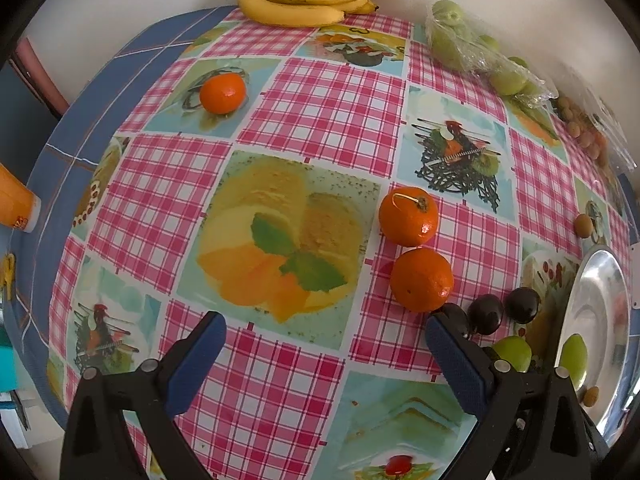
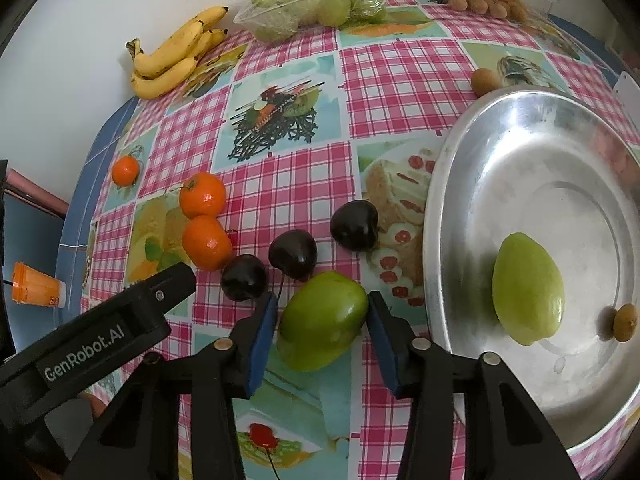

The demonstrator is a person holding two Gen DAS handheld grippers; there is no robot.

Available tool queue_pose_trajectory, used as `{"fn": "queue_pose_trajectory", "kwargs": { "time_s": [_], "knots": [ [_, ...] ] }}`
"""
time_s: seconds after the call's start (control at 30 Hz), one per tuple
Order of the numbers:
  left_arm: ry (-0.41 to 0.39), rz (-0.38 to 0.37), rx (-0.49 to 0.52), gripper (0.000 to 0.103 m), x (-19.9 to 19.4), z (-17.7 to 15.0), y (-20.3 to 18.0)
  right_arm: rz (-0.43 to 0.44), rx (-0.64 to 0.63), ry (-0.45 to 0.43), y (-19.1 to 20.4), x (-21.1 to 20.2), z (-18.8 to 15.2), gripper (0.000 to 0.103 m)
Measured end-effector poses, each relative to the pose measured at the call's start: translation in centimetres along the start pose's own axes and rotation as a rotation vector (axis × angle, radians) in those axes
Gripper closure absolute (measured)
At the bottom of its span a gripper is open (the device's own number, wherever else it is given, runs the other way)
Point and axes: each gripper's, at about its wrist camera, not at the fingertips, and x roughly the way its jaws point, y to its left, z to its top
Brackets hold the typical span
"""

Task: Organize fruits
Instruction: 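Grasp the round green apple with the right tool while the left tool nears the black plums, then close the left tool on a black plum while the right tool holds the apple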

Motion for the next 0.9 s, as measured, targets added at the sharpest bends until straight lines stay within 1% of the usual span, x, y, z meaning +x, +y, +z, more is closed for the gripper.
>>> {"fn": "queue_pose_trajectory", "kwargs": {
  "time_s": [0.3, 0.37, 0.73, 0.8, 0.9],
  "knots": [
    [-0.006, -0.008, -0.004, 0.003, -0.2, -0.1, -0.2, 0.03, 0.006, -0.016, -0.1, -0.8, 0.1, 0.063],
    [-0.008, -0.026, -0.007, 0.006, -0.3, 0.0, -0.2, 0.039, 0.008, -0.023, 0.0, -1.2, 0.1, 0.063],
    [-0.007, -0.127, -0.008, 0.012, -0.4, -0.2, -1.1, 0.066, 0.019, -0.029, -0.3, -2.4, 0.0, 0.064],
    [-0.002, -0.152, -0.017, 0.015, -0.4, -0.2, -1.1, 0.066, 0.018, -0.035, -0.3, -2.8, 0.0, 0.064],
    [0.002, -0.171, -0.023, 0.02, -0.2, -0.1, -1.1, 0.072, 0.011, -0.051, -0.3, -3.6, -0.1, 0.064]
  ]
}}
